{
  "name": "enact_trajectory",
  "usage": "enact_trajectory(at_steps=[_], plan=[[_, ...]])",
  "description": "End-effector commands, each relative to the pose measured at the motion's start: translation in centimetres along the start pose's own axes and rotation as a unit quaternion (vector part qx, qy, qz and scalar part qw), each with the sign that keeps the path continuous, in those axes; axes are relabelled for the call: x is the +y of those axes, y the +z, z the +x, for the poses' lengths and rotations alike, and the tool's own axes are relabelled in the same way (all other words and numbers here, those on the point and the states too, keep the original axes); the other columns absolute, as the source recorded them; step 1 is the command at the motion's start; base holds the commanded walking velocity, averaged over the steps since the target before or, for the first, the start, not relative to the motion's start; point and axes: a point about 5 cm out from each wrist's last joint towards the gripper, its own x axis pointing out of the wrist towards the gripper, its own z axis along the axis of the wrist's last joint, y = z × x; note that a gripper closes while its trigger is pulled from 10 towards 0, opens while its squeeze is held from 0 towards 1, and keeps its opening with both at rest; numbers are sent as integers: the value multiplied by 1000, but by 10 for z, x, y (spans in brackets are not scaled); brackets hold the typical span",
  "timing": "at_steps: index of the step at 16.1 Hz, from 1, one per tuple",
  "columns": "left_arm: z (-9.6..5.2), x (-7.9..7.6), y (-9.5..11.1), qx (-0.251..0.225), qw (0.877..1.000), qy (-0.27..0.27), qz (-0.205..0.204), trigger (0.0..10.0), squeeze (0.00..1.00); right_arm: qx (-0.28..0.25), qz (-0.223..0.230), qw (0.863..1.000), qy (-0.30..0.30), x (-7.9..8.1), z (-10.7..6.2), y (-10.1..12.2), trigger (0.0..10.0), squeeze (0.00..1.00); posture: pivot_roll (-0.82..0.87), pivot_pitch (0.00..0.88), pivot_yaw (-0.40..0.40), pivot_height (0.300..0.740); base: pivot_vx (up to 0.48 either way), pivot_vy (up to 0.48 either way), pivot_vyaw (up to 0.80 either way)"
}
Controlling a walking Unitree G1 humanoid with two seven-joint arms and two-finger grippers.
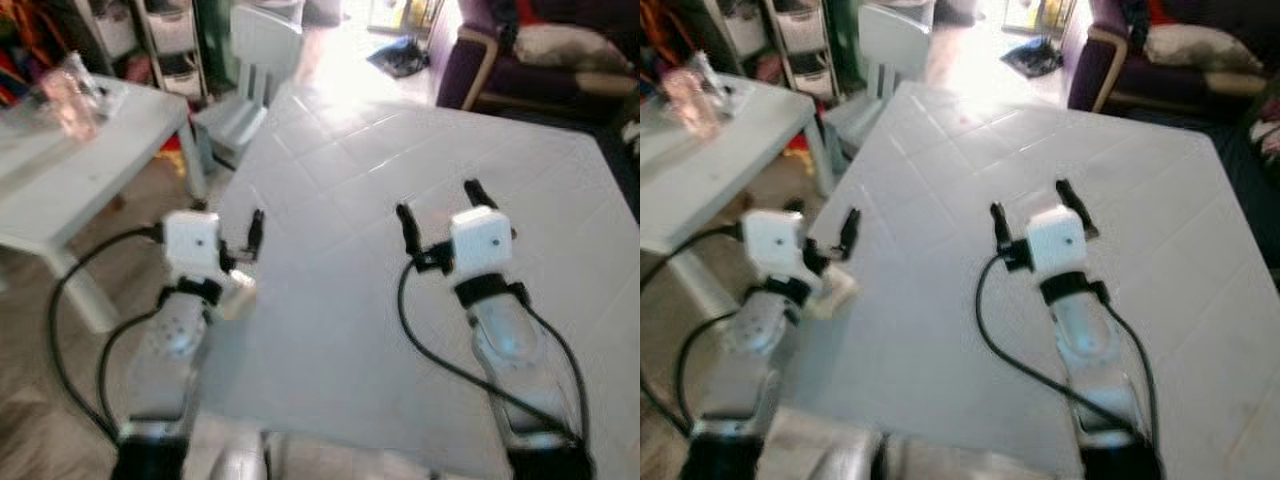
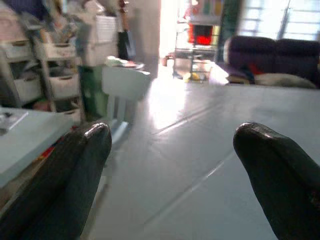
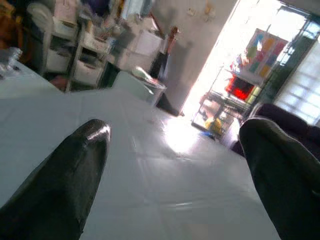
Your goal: Restocking fridge
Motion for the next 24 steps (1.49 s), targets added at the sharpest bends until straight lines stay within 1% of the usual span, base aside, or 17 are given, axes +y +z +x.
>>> enact_trajectory(at_steps=[1, 2, 4, 8, 9, 11, 12, 17, 20, 24], plan=[[-3, 3, 3, -8, 1000, 12, 1, 10000, 0, -4, -12, 1000, 7, -2, 0, 1, 10000, 0, 87, 101, -61, 740, 0, 0, 0], [-3, 6, 6, -17, 1000, 19, 3, 10000, 0, -8, -17, 1000, 10, -1, 0, 2, 10000, 0, 91, 100, -61, 740, 0, 0, 0], [-3, 15, 12, -30, 999, 35, 8, 10000, 0, -5, -13, 1000, 11, 2, -1, 0, 10000, 0, 97, 98, -63, 740, 0, 0, 0], [2, 20, 16, -37, 998, 43, 11, 10000, 0, -2, -12, 1000, 14, 3, -1, -3, 10000, 0, 99, 94, -63, 740, 0, 0, 0], [2, 21, 16, -37, 998, 44, 12, 10000, 0, -2, -12, 1000, 14, 3, -1, -3, 10000, 0, 99, 94, -63, 740, 0, 0, 0], [-3, 23, 7, -12, 998, 54, 14, 10000, 0, 0, -10, 1000, 10, 1, -1, -5, 10000, 0, 99, 90, -63, 740, 0, 0, 0], [-5, 26, 5, -8, 998, 60, 15, 10000, 0, 0, -9, 1000, 10, 1, -1, -5, 10000, 0, 99, 86, -61, 740, 0, 0, 0], [-3, 27, 8, -17, 998, 56, 17, 10000, 0, 2, -11, 1000, 8, 2, -1, -7, 10000, 0, 99, 80, -59, 740, 0, 480, 0], [-2, 23, 11, -22, 999, 48, 13, 10000, 0, 4, -13, 1000, 6, 0, -1, -8, 10000, 0, 97, 84, -58, 740, 0, 480, 0], [-6, 18, 8, -18, 1000, 23, 12, 10000, 0, 8, -14, 1000, 6, 1, -3, -10, 10000, 0, 94, 87, -59, 740, 0, 0, 0]])
